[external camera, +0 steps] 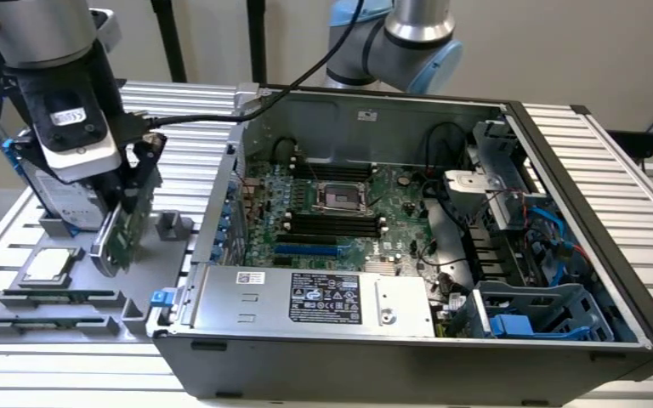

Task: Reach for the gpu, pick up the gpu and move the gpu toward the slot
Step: 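Pick up the gpu and move the gpu toward the slot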

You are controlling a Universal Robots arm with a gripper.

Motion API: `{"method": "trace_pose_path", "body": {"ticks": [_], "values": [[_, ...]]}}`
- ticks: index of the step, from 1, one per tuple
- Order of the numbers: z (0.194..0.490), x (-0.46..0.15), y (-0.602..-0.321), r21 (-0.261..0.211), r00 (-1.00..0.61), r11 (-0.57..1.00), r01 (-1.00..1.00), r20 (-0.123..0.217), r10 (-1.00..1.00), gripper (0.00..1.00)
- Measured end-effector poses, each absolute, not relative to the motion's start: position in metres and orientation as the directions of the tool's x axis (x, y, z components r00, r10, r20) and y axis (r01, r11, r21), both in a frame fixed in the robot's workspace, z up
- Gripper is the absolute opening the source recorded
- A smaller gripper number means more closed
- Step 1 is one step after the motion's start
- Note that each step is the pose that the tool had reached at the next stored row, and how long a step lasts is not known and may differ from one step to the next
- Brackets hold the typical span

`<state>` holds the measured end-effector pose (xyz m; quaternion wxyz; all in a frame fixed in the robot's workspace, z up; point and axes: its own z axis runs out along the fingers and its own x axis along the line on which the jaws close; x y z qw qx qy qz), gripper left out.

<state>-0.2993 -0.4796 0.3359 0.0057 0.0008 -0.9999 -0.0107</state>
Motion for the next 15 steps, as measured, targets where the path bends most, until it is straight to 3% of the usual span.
{"method": "trace_pose_path", "body": {"ticks": [15], "values": [[0.404, -0.274, -0.482, 0.028, -1.000, 1.000, -0.003, 0.011, -0.003, 0.26]]}}
